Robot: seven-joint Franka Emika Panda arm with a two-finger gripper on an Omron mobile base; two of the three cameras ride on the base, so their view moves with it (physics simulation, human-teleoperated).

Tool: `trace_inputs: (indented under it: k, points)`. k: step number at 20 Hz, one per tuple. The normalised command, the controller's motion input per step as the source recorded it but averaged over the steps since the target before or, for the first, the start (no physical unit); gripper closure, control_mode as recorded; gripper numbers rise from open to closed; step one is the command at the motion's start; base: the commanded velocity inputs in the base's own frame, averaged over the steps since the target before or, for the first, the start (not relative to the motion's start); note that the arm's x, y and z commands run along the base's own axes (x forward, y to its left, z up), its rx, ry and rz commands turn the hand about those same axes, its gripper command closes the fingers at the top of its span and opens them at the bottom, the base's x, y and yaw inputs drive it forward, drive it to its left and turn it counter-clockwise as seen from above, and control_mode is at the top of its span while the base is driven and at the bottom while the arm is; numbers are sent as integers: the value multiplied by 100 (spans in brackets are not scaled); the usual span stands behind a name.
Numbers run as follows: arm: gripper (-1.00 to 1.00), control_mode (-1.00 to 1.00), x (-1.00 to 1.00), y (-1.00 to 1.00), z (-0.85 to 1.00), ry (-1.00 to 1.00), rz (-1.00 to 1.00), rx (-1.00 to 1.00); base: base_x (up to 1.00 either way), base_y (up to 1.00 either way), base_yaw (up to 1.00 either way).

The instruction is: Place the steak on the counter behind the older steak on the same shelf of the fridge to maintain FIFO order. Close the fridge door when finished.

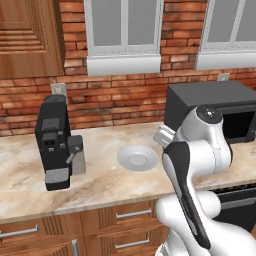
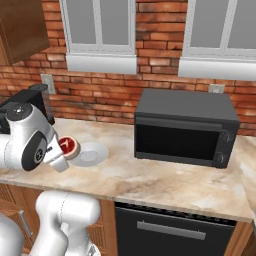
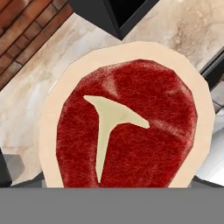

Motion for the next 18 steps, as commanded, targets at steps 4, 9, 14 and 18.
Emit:
trace_inputs:
  k: [4,9,14,18]
  points:
    - [100,-100,-56,-45,1,0,0,0,0,0,0]
    - [100,100,-15,-3,0,0,0,0,-72,1,8]
    - [100,100,0,0,0,0,0,0,-94,47,20]
    - [100,100,0,0,0,0,0,0,-95,63,26]
